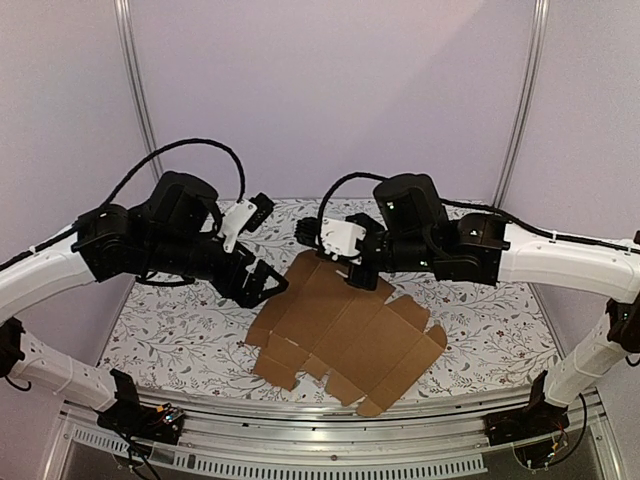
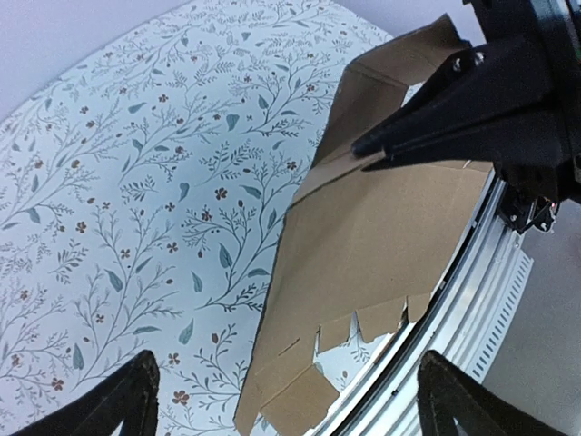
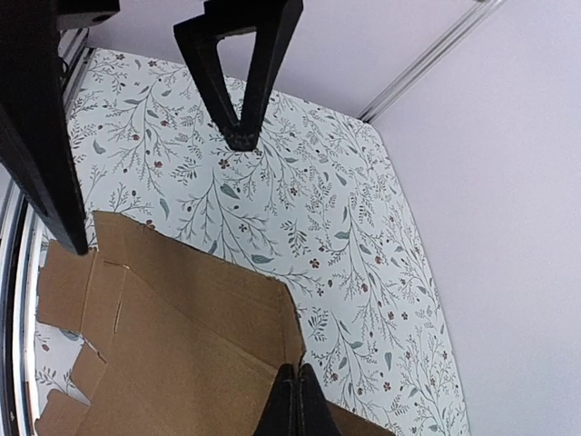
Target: Fold the paper box
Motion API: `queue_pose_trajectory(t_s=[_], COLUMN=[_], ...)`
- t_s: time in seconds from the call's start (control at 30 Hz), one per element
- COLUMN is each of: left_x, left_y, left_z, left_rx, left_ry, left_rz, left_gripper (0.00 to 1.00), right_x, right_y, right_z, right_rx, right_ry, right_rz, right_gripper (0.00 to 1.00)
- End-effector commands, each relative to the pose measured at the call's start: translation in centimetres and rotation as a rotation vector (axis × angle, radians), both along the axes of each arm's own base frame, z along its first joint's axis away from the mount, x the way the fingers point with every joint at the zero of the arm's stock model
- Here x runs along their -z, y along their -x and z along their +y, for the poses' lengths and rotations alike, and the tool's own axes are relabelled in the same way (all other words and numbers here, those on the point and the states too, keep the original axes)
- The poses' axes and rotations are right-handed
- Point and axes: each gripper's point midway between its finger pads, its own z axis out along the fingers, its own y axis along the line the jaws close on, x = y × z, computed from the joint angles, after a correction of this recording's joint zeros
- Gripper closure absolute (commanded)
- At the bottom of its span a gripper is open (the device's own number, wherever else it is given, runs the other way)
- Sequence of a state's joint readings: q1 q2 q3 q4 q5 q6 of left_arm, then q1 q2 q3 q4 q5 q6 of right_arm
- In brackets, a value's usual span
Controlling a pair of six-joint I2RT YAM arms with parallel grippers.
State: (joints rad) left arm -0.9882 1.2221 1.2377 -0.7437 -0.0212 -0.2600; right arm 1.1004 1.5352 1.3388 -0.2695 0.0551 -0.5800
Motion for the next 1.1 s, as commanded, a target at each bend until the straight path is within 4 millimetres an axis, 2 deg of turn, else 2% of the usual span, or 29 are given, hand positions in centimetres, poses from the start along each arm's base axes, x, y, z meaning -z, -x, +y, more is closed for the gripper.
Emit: queue_pose_trajectory(t_s=[0.0, 0.13, 0.23, 0.37, 0.57, 0.77, 0.93, 1.07], left_x=[-2.3, -2.1, -1.1, 0.9, 4.0, 5.1, 4.8, 5.4], left_y=[-1.1, -1.4, -1.7, -2.3, -3.2, -3.9, -4.9, -5.9], left_z=[1.9, 3.9, 4.9, 6.0, 6.4, 5.9, 4.9, 5.0], left_rx=[-0.100, -0.190, -0.255, -0.337, -0.397, -0.386, -0.355, -0.367], left_ry=[0.134, 0.225, 0.276, 0.335, 0.415, 0.508, 0.609, 0.610], left_rz=[-0.082, -0.099, -0.084, -0.046, 0.031, 0.099, 0.134, 0.139], left_gripper=[0.00, 0.01, 0.00, 0.00, 0.00, 0.01, 0.03, 0.05], right_x=[-2.8, -4.3, -5.6, -6.8, -8.2, -8.0, -8.8, -9.4], right_y=[-1.1, -2.3, -2.9, -3.1, -3.5, -3.1, -2.4, -1.8], right_z=[-2.5, -4.6, -6.2, -8.2, -11.1, -11.7, -11.7, -11.6], right_rx=[0.152, 0.288, 0.385, 0.469, 0.604, 0.622, 0.594, 0.565], right_ry=[-0.065, -0.120, -0.197, -0.321, -0.483, -0.595, -0.648, -0.679], right_rz=[-0.019, -0.009, 0.029, 0.110, 0.172, 0.260, 0.312, 0.348], right_gripper=[1.00, 1.00, 1.00, 1.00, 1.00, 1.00, 1.00, 1.00])
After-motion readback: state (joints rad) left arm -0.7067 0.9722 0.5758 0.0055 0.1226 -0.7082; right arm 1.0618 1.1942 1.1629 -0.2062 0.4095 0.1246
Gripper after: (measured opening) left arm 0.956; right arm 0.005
